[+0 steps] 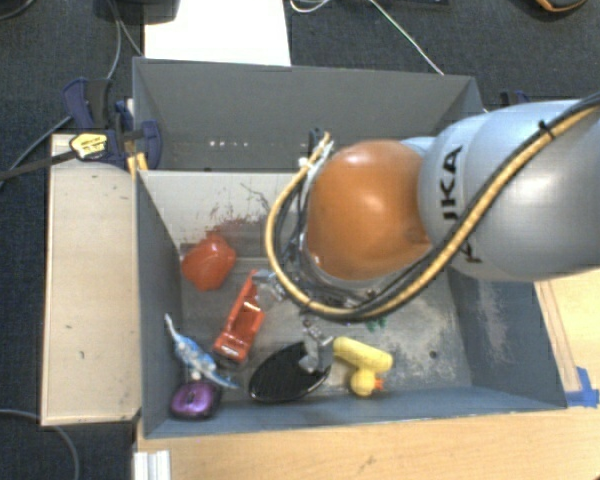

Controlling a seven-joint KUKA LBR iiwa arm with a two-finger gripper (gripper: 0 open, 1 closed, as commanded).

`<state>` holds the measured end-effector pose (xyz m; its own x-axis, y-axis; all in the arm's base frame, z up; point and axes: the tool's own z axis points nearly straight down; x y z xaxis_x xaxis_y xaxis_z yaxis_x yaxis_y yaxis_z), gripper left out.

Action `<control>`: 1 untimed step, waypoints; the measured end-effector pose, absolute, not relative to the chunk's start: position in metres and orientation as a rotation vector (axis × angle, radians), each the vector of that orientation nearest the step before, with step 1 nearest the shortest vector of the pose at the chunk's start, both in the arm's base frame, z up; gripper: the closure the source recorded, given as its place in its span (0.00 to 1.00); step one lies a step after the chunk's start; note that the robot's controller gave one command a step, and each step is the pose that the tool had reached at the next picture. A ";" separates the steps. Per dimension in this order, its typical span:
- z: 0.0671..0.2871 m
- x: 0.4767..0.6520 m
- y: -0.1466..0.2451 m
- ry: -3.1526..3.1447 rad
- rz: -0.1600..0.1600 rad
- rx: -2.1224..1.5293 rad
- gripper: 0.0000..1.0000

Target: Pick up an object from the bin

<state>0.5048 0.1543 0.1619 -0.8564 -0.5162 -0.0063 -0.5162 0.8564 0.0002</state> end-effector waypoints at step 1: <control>0.091 0.486 0.128 3.080 0.002 -0.565 0.00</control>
Offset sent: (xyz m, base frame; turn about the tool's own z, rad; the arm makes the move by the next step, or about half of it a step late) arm -0.0205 0.0011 -0.0796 -0.0897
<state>0.4857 0.1278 0.0913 -0.9348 -0.3549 -0.0108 -0.3549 0.9349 -0.0005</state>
